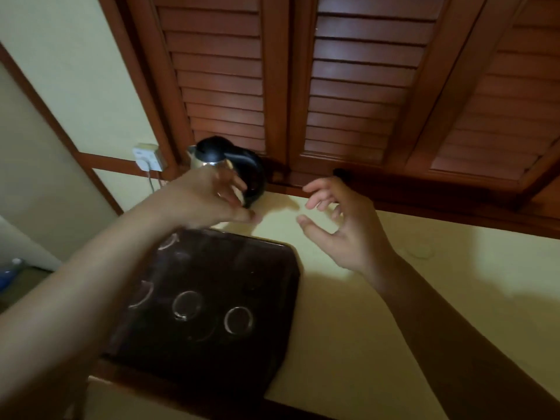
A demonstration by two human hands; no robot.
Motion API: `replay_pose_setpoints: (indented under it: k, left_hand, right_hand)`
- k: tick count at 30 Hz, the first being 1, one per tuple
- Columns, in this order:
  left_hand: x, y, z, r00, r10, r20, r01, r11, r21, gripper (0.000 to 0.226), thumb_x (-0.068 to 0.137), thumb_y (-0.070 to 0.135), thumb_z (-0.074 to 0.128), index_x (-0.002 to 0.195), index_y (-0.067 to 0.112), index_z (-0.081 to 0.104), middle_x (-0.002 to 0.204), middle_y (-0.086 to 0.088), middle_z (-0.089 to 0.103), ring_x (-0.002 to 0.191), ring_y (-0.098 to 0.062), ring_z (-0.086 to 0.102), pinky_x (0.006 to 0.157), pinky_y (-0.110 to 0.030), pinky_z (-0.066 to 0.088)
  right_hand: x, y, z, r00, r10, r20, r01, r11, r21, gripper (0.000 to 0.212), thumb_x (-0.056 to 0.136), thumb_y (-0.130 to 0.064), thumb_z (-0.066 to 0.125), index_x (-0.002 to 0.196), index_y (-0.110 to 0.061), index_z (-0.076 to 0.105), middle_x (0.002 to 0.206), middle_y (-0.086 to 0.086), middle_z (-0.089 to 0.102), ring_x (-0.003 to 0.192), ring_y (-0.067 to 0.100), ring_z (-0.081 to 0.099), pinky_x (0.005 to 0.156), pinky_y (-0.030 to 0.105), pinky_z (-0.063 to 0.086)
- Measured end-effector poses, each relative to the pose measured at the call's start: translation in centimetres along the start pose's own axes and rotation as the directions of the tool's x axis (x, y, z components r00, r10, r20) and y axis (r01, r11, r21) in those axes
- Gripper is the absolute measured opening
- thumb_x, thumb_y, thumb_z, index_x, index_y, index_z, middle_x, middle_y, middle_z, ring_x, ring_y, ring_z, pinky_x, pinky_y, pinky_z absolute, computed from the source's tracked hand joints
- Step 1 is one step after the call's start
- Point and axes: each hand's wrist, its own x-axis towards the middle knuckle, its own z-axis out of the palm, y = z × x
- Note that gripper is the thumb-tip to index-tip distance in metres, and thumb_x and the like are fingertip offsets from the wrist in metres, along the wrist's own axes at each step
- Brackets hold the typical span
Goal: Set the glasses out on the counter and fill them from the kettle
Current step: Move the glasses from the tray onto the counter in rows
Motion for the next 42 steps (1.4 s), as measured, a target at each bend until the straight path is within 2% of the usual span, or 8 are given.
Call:
replay_pose_setpoints:
  k: [3,10,17,23,30,35,39,42]
  left_hand:
    - [0.4,-5.5,-4.0,1.0,0.013,-0.007,-0.011,0.99,0.139,0.05,0.081,0.038,0.091,0.125,0.029,0.07,0.113,0.012,0.075,0.105,-0.013,0.072,0.083,-0.025,0.054]
    - [1.9,-16.0,-5.3,0.951,-0.156,0.268,0.008,0.877,0.481,0.111,0.075,0.038,0.096,0.166,0.033,0.032,0.168,-0.003,0.038,0.154,-0.027,0.037,0.116,-0.041,0.042]
    - [4.9,-21.5,-3.5,0.953,0.043,0.3,-0.257,0.642,0.722,0.09,0.076,0.028,0.094,0.155,0.03,0.051,0.136,-0.003,0.06,0.13,-0.026,0.057,0.1,-0.038,0.056]
    - [6.0,-23.4,-4.2,0.963,0.065,0.263,-0.229,0.718,0.658,0.052,0.076,0.04,0.094,0.12,0.02,0.074,0.107,0.002,0.075,0.108,-0.021,0.071,0.091,-0.033,0.06]
    - [5.8,-25.5,-7.6,0.986,-0.114,0.124,0.125,0.989,-0.081,0.05,0.076,0.045,0.094,0.111,0.014,0.076,0.106,0.003,0.074,0.097,-0.016,0.069,0.077,-0.027,0.05]
    - [4.7,-25.2,-7.4,0.97,-0.125,0.207,0.224,0.787,-0.575,0.11,0.027,0.074,0.098,0.117,0.016,0.075,0.102,-0.009,0.086,0.069,-0.015,0.076,0.069,-0.031,0.061]
    - [4.6,-22.3,-4.8,0.978,-0.068,0.198,0.2,0.584,-0.787,0.085,0.055,0.048,0.093,0.126,0.012,0.066,0.104,-0.014,0.085,0.069,-0.024,0.08,0.063,-0.034,0.07]
    - [4.4,-19.2,-3.1,0.97,0.027,0.243,0.204,0.459,-0.865,0.086,0.054,0.029,0.105,0.13,0.012,0.069,0.115,-0.024,0.081,0.083,-0.033,0.081,0.068,-0.043,0.071]
  right_hand:
    - [1.5,-2.9,4.9,0.987,-0.054,0.153,0.057,0.998,-0.01,0.046,0.083,-0.047,0.077,0.123,-0.029,0.061,0.099,-0.012,0.068,0.092,0.011,0.064,0.076,0.03,0.05]
    - [5.2,-8.7,16.3,0.785,0.075,0.615,0.087,0.97,-0.228,0.08,0.078,-0.058,0.081,0.145,-0.029,0.048,0.115,-0.01,0.066,0.092,0.01,0.064,0.077,0.031,0.055]
    - [8.4,-9.1,25.3,0.652,0.227,0.723,0.177,0.882,-0.436,0.088,0.071,-0.071,0.079,0.142,-0.023,0.057,0.128,0.001,0.071,0.113,0.025,0.068,0.091,0.035,0.056]
    - [8.4,-8.0,25.8,0.691,0.31,0.653,0.05,0.881,-0.471,0.053,0.073,-0.066,0.08,0.084,-0.018,0.061,0.081,-0.002,0.064,0.073,0.017,0.063,0.064,0.033,0.048]
    - [6.1,-6.6,19.7,0.663,0.557,0.499,-0.666,0.744,0.054,0.033,0.082,-0.044,0.084,0.094,-0.014,0.078,0.087,0.008,0.081,0.07,0.016,0.073,0.069,0.03,0.06]
    - [3.6,-6.3,16.2,0.59,0.563,0.579,-0.807,0.421,0.413,0.042,0.069,-0.027,0.093,0.094,-0.007,0.066,0.096,0.021,0.078,0.08,0.03,0.076,0.08,0.045,0.062]
    - [1.7,-5.3,14.1,0.637,0.476,0.606,-0.759,0.25,0.601,0.043,0.068,-0.011,0.086,0.101,-0.006,0.06,0.093,0.018,0.07,0.079,0.033,0.072,0.068,0.048,0.062]
    - [1.2,-5.0,12.5,0.655,0.44,0.615,-0.752,0.292,0.591,0.021,0.073,0.005,0.067,0.091,-0.005,0.061,0.071,0.011,0.06,0.055,0.02,0.064,0.052,0.031,0.052]
